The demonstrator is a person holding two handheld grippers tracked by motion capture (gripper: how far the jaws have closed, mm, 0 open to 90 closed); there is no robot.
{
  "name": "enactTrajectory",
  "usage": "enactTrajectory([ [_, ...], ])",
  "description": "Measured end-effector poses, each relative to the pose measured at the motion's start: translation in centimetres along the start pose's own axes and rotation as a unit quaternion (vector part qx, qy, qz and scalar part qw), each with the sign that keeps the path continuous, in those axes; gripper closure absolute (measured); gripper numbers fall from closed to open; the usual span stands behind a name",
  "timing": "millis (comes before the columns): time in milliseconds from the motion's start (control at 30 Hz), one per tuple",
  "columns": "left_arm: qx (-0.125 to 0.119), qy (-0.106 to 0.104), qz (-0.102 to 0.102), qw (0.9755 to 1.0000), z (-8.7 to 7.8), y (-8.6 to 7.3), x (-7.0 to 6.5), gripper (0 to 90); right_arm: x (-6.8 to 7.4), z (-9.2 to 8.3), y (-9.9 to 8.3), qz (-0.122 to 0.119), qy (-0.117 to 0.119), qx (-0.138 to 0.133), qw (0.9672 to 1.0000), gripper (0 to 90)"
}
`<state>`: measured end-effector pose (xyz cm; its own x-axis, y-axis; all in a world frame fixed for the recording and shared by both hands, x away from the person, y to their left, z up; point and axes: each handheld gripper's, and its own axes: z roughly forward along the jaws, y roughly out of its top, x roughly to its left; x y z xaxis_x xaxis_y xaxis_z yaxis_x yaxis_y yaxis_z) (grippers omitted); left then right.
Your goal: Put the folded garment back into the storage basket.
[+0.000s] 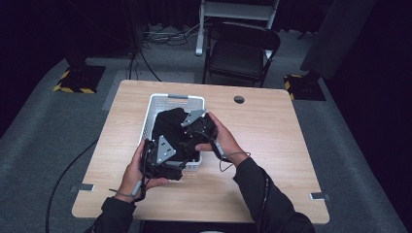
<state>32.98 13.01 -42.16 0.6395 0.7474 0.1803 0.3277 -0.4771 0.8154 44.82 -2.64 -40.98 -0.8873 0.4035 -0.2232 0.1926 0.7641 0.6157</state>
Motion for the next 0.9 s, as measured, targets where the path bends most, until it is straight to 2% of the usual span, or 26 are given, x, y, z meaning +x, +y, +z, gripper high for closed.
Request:
enactTrajectory([
  [100,-0.001,0.001,-0.004,1.0000,0.0,0.0,-0.2,3.3,0.2,-0.3,-0.1,-0.003,0.004,-0.006,1.0000,6.2],
  [300,-0.003,0.003,0.006,1.0000,0.1,0.1,-0.7,2.9,0.6,-1.1,-0.3,-0.014,0.003,-0.010,0.9999,6.2],
  [700,-0.019,0.009,0.006,0.9998,0.3,0.4,-1.8,2.6,0.8,-2.6,-1.5,-0.018,-0.005,-0.019,0.9997,6.2],
  [800,-0.022,0.003,0.002,0.9998,0.4,0.4,-2.2,2.6,0.9,-3.3,-1.9,-0.019,-0.006,-0.024,0.9995,6.2],
  [900,-0.022,-0.004,0.010,0.9997,0.6,0.5,-2.8,2.4,1.0,-3.9,-2.3,-0.027,-0.017,-0.023,0.9992,6.2],
])
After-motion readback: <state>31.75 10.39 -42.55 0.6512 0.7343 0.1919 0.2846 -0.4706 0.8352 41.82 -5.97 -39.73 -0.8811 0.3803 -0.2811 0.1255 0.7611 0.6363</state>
